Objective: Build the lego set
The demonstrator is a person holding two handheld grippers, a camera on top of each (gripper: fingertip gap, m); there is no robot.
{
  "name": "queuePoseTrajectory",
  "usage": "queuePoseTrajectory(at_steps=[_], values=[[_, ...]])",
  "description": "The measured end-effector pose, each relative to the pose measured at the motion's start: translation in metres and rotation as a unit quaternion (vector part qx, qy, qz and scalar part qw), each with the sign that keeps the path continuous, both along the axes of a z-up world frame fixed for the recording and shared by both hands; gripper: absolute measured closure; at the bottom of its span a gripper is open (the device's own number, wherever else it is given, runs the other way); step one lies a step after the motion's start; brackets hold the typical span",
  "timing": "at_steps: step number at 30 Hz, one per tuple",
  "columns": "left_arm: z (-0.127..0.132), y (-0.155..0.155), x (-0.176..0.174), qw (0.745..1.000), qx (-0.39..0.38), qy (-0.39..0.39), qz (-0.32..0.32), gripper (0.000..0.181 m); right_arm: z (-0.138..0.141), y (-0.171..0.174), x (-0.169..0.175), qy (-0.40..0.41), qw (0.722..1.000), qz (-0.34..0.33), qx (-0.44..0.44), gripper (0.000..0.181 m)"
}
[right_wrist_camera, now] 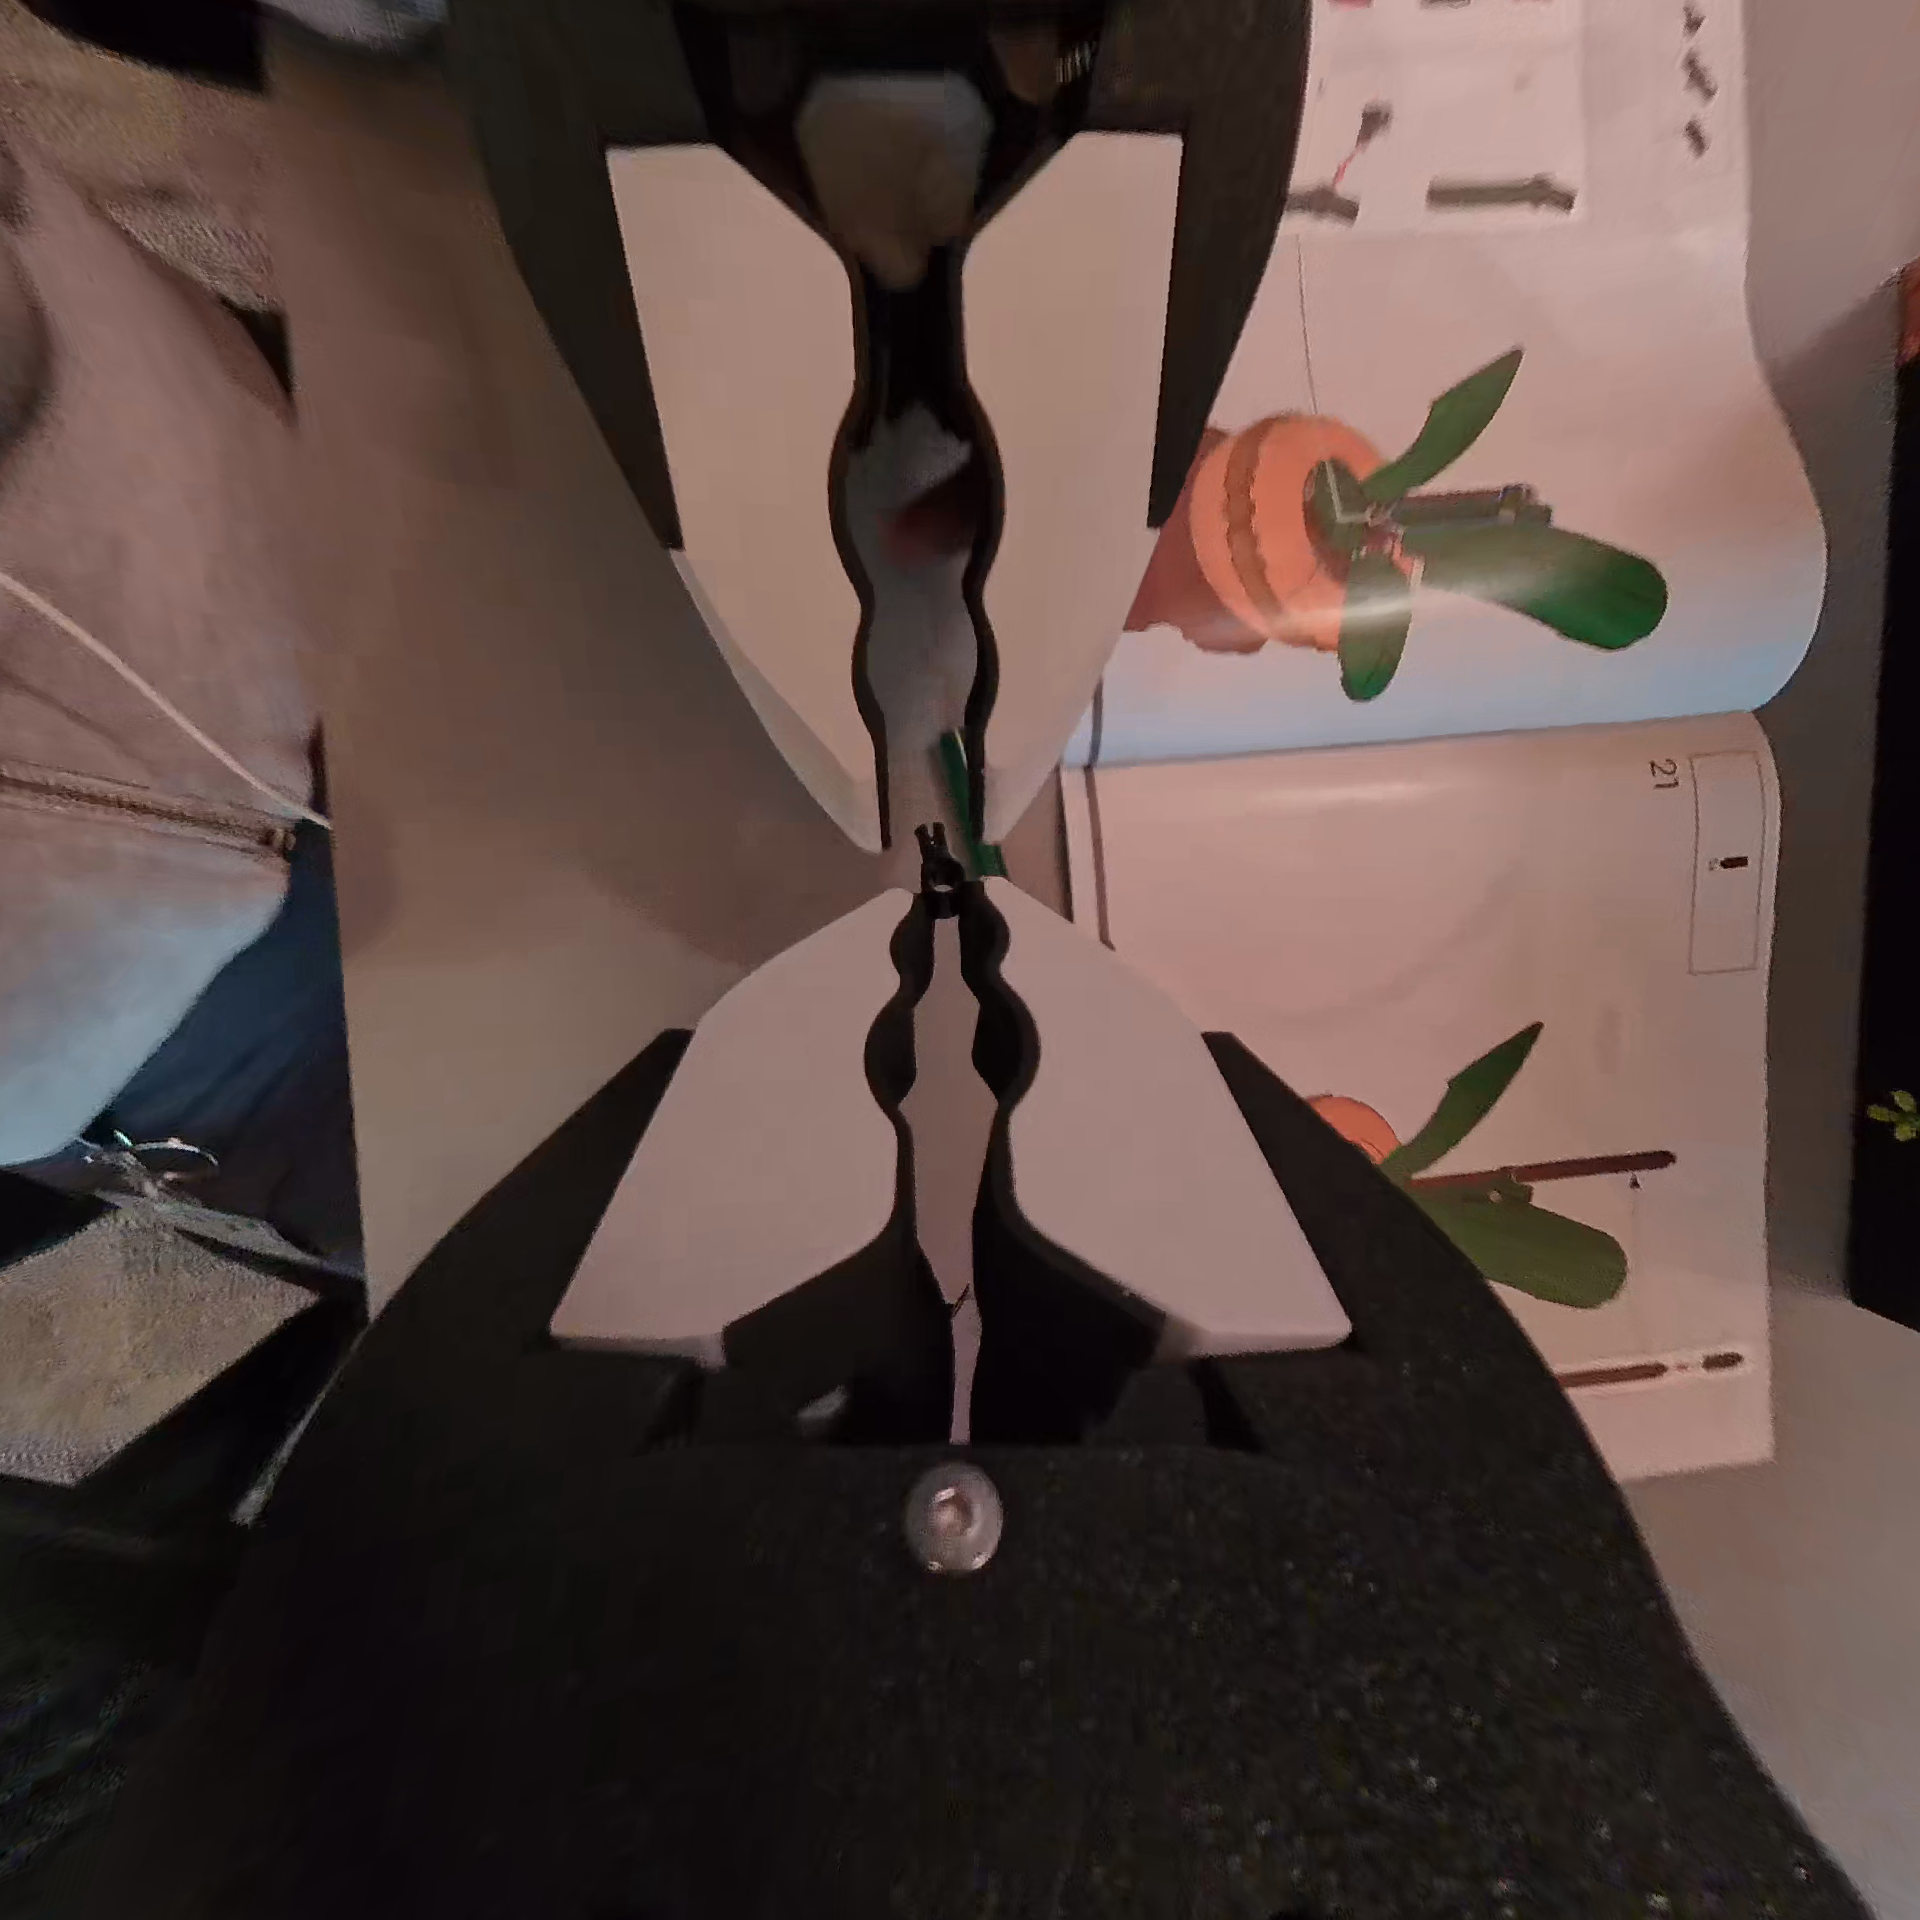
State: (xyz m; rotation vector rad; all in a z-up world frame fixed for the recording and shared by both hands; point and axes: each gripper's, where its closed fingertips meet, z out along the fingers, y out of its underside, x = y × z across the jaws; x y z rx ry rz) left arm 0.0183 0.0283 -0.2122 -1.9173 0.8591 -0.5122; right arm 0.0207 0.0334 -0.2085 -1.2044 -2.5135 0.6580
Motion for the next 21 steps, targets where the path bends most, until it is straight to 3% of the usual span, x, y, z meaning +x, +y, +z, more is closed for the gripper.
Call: queuePoseTrajectory(at_steps=[12, 18, 21], values=[[0.026, -0.003, 0.007, 0.996, 0.065, -0.051, -0.023, 0.178, 0.018, -0.009, -0.001, 0.067, 0.998, 0.008, -0.013, 0.175], [0.058, -0.007, 0.004, 0.982, 0.110, -0.147, -0.034, 0.178, 0.048, -0.016, -0.004, 0.140, 0.982, 0.002, -0.126, 0.167], [0.063, -0.009, 0.005, 0.980, 0.121, -0.154, -0.038, 0.178, 0.057, -0.019, -0.004, 0.161, 0.973, 0.007, -0.163, 0.165]])
